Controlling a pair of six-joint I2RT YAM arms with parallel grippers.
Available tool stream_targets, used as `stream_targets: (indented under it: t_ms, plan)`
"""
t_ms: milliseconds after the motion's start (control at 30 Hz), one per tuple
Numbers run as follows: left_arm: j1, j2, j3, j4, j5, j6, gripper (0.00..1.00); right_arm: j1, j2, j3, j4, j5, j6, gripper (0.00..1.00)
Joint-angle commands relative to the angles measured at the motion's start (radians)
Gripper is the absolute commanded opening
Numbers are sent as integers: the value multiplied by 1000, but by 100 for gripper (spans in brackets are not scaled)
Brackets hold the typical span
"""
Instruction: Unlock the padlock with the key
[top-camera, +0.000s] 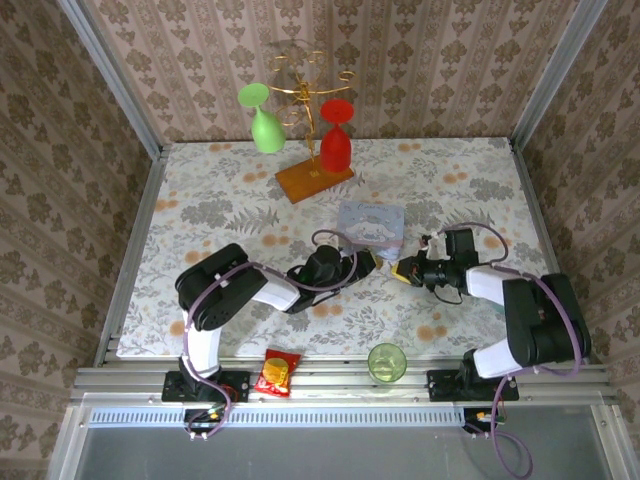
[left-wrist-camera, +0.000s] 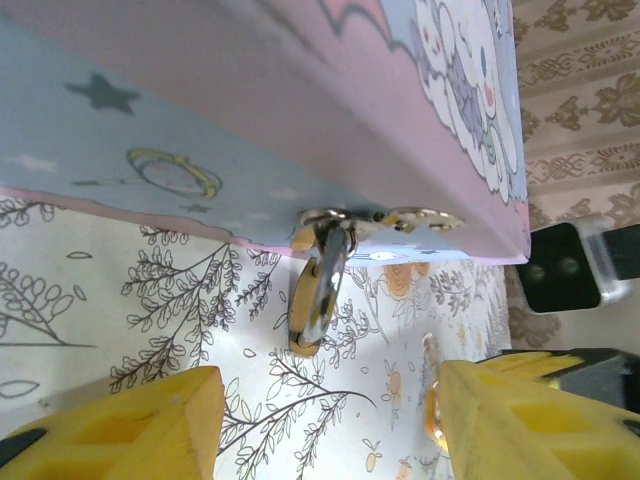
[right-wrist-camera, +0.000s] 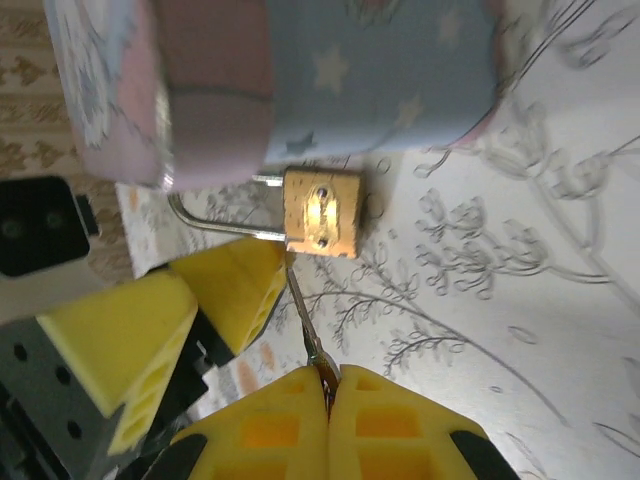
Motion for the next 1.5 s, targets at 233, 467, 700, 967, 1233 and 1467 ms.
stream_targets:
  t_ms: [233, 467, 700, 967, 1233, 1467]
  plan:
    - [-125, 27, 162, -355, -293, 5, 62, -16, -241, -32, -186, 262, -69, 0]
    - [-163, 78, 225, -394, -430, 11, 61, -31, -314, -73, -179, 236, -75, 0]
    - [-176, 155, 253, -356, -518, -7, 57, -48, -316, -78, -168, 209, -86, 0]
    - [-170, 230, 276, -284, -579, 85, 48, -55, -343, -91, -165, 207, -82, 0]
    - [-168, 253, 278, -235, -573, 136, 29, -59, -340, -92, -162, 200, -81, 0]
    - [-149, 205, 261, -253, -479, 138, 10, -56, -305, -101, -125, 130, -40, 0]
